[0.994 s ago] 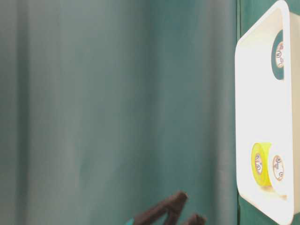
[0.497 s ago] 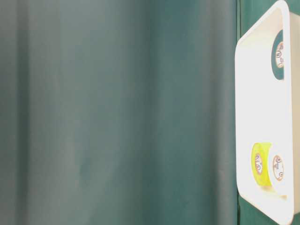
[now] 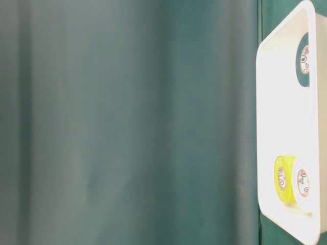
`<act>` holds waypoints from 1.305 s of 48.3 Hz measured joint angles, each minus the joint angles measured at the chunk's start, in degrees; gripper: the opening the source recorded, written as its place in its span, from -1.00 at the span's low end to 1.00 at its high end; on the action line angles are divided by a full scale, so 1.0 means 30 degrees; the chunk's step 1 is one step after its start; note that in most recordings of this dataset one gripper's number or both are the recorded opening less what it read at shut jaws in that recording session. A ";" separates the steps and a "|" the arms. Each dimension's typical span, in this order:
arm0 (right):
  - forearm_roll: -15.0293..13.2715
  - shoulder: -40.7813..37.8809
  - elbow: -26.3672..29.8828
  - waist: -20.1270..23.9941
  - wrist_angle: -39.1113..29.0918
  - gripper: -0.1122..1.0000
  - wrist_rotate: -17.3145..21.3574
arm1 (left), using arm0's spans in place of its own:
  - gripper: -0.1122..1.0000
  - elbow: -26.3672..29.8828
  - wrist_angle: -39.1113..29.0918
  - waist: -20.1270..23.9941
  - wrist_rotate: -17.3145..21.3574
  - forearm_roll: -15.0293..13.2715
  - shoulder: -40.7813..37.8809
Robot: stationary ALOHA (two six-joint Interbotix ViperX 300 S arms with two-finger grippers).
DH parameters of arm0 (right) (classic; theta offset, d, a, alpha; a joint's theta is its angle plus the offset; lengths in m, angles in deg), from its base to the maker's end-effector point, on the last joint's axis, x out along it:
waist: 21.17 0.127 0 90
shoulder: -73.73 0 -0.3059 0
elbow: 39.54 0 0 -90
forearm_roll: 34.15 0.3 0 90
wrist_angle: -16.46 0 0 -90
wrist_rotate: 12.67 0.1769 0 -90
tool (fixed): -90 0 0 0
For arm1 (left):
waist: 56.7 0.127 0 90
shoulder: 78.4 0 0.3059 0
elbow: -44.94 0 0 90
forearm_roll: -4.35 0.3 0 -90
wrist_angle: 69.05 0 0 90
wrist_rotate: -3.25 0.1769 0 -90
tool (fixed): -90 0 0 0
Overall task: Put the tape into the white case with the left arm.
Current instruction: 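Move the left gripper to the blue tape roll and grasp it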
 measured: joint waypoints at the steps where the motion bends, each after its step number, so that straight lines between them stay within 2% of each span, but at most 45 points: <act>1: 0.0000 0.0000 0.0000 0.0000 0.0029 -0.96 0.0000 | 0.76 0.0029 0.0000 -0.0088 -0.0088 0.0000 0.0000; 16: -0.0264 0.0000 0.0000 0.0000 0.0029 -0.96 0.0000 | 0.74 -0.0234 -0.0996 -0.1816 -0.2080 0.0029 0.0000; 27: -0.0732 0.0000 0.0000 0.0000 0.0000 -0.96 0.0000 | 0.73 -0.0879 -0.1787 -0.3164 -0.2051 0.0000 0.0586; 41: -0.0762 0.0000 0.0000 0.0000 0.0029 -0.96 -0.0029 | 0.73 -0.1055 -0.1816 -0.3252 -0.2139 0.0000 0.0820; 51: -0.0762 0.0000 0.0000 0.0000 0.0029 -0.96 0.0000 | 0.73 -0.0820 -0.1758 -0.3252 -0.2139 0.0029 -0.0908; 63: -0.0762 0.0000 0.0000 0.0000 0.0029 -0.96 -0.0029 | 0.73 0.0381 -0.1641 -0.3340 -0.2256 0.0000 -0.4629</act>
